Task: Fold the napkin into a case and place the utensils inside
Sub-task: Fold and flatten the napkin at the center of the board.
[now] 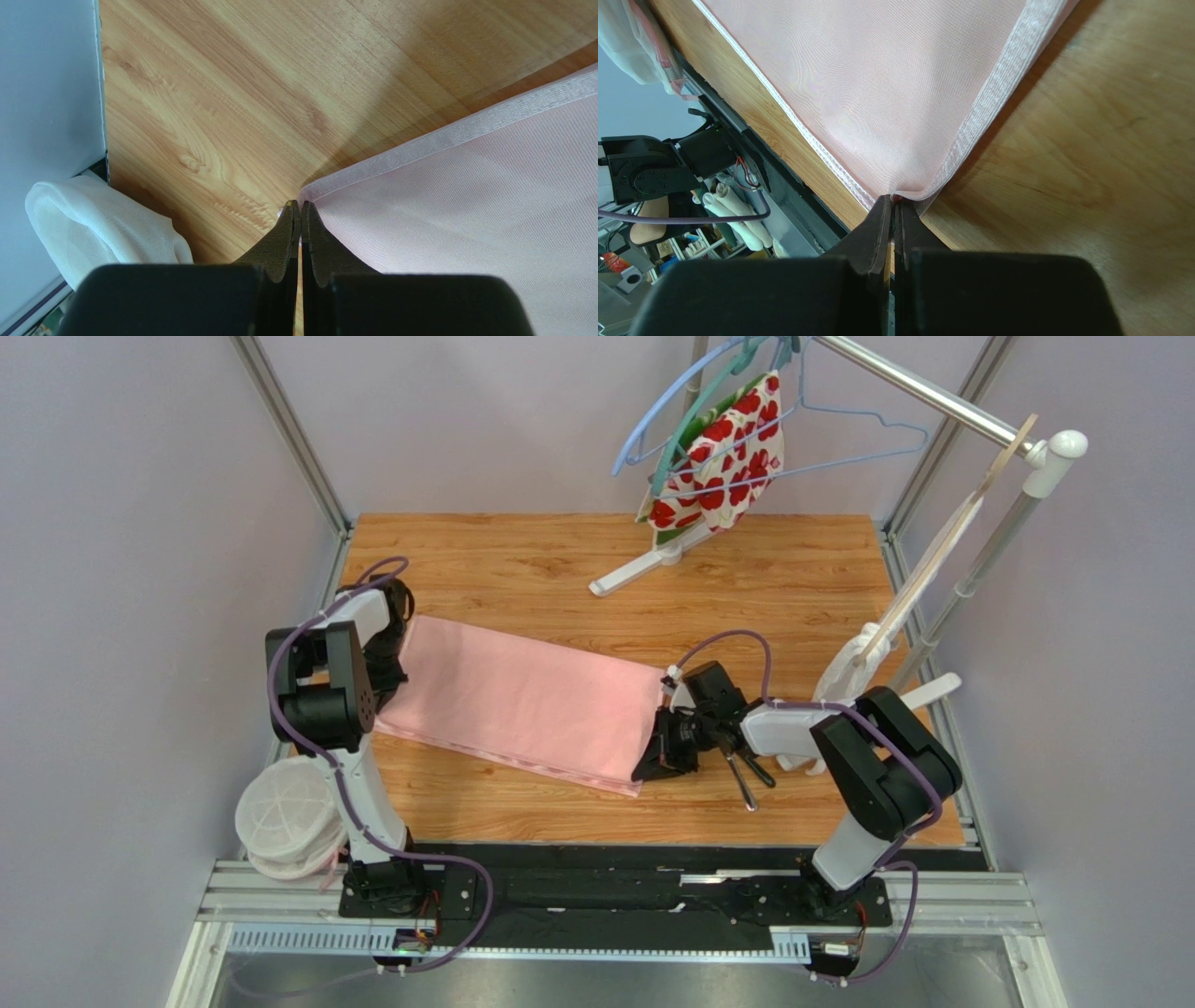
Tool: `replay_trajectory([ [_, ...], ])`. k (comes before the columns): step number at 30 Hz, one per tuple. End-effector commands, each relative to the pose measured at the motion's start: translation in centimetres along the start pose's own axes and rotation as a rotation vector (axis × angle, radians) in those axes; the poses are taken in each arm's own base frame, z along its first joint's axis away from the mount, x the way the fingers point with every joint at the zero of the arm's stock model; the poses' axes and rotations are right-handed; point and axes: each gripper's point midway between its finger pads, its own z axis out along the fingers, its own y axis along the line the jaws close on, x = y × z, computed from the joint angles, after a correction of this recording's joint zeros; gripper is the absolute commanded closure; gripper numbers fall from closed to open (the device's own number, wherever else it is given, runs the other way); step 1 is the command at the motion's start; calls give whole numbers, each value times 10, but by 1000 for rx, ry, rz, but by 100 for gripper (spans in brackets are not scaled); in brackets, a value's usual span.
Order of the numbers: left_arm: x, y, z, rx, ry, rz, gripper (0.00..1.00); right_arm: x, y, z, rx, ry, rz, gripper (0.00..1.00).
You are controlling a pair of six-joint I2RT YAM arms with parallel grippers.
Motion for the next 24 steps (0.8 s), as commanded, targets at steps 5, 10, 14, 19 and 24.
replay_trajectory([
  [5, -10, 6, -4, -43, -42, -9, 100, -3, 4, 5, -29, -9, -29, 99],
  [10, -11, 7, -3, -56, -46, -12, 100, -3, 7, 4, -35, -12, -38, 99],
  [14, -11, 10, -2, -74, -47, -7, 100, -3, 10, 4, -47, -12, -43, 99],
  [19, -7, 10, -2, -78, -37, 1, 91, -3, 10, 5, -46, -3, -50, 99],
  [24, -2, 17, -15, -71, -33, -17, 62, -5, 11, 6, -46, 3, -62, 99],
])
